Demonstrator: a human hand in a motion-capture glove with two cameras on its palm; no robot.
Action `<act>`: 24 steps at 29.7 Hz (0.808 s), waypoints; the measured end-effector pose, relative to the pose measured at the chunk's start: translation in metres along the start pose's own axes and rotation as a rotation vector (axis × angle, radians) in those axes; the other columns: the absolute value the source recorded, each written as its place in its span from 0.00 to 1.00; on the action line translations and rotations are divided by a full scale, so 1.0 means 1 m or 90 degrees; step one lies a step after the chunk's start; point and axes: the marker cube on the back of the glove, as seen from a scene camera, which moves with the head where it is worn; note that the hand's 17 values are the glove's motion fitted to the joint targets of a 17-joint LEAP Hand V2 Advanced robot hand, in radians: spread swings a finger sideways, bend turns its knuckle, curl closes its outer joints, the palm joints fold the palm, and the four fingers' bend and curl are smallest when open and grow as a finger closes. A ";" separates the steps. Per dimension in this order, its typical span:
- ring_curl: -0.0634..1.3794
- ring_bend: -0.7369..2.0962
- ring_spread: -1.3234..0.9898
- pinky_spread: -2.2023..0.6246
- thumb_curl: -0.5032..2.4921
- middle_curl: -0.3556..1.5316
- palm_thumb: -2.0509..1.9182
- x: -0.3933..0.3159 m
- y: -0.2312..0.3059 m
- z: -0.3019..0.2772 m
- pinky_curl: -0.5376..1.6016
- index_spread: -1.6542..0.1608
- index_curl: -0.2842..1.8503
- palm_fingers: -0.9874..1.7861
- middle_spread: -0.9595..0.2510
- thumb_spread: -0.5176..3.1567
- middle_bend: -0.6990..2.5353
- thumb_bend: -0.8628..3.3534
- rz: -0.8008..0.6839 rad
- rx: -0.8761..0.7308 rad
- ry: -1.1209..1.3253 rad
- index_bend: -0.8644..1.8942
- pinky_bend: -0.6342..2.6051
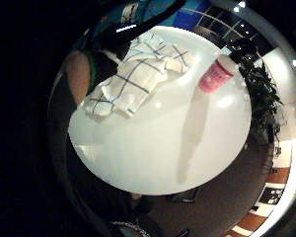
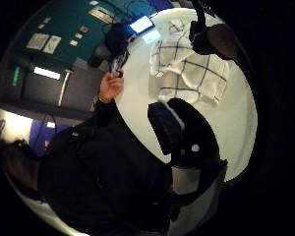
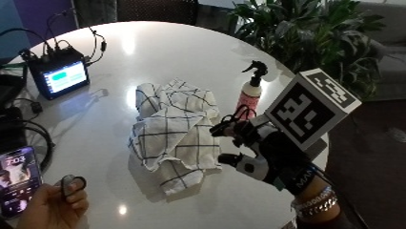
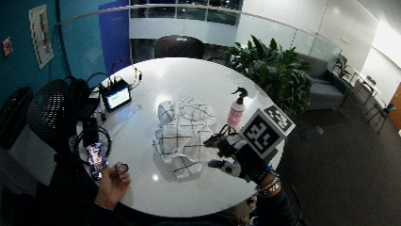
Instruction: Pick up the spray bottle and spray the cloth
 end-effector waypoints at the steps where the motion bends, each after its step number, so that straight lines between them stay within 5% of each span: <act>1: 0.22 0.37 0.53 0.85 0.21 0.32 0.63 0.003 -0.004 -0.003 0.36 0.72 0.27 0.66 0.72 0.44 0.29 0.25 0.004 0.009 0.003 0.38 0.26; 24: 0.27 0.37 0.53 0.83 0.24 0.37 0.67 0.132 -0.087 -0.042 0.39 0.71 0.26 0.64 0.70 0.47 0.29 0.24 0.283 0.256 0.022 0.35 0.27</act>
